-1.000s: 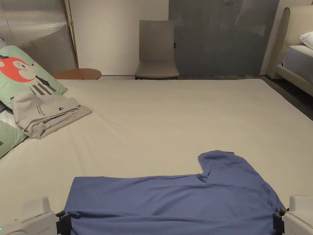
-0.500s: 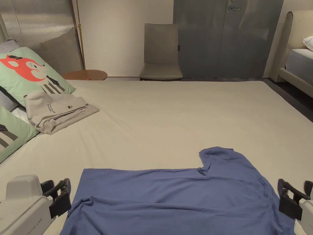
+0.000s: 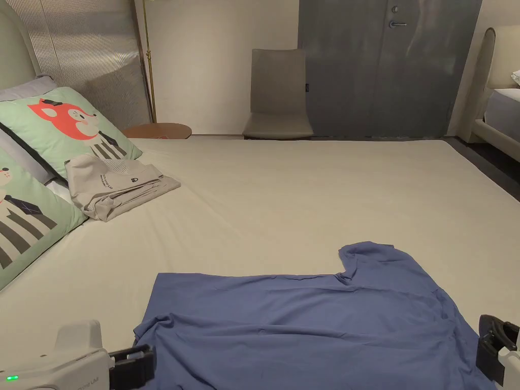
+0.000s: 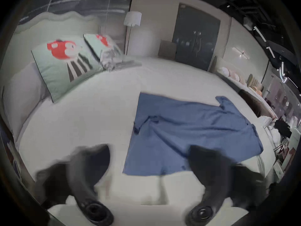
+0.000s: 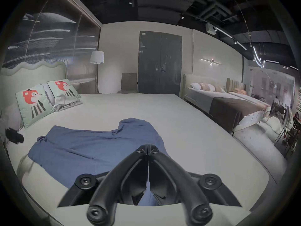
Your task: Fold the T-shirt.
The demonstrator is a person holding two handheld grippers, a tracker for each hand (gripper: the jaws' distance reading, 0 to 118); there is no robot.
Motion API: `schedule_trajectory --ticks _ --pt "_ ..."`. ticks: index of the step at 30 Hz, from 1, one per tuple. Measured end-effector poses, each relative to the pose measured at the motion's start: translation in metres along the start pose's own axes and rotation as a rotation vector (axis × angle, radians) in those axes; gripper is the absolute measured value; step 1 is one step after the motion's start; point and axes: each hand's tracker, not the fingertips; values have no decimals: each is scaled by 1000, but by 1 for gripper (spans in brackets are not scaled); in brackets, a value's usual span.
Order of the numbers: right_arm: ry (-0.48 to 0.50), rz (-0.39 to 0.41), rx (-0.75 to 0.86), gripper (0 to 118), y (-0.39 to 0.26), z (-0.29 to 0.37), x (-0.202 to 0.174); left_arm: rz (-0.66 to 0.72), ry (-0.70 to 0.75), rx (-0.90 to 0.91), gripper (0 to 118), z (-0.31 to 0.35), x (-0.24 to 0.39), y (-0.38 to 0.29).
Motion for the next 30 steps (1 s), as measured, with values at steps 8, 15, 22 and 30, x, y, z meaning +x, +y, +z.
schedule_trajectory --ticks 8,15,22,30 --pt "-19 -4 -59 1 -18 -6 6 19 45 -133 54 -49 -7 -23" --pt "-52 -33 -164 5 -33 -23 19 58 -22 -120 6 -46 -1 -24" --pt "-88 -109 -400 113 -62 -50 49 0 -13 -98 6 -35 3 -22" --pt "31 -141 -470 11 -72 -51 45 -9 -14 -106 6 -28 5 -22"
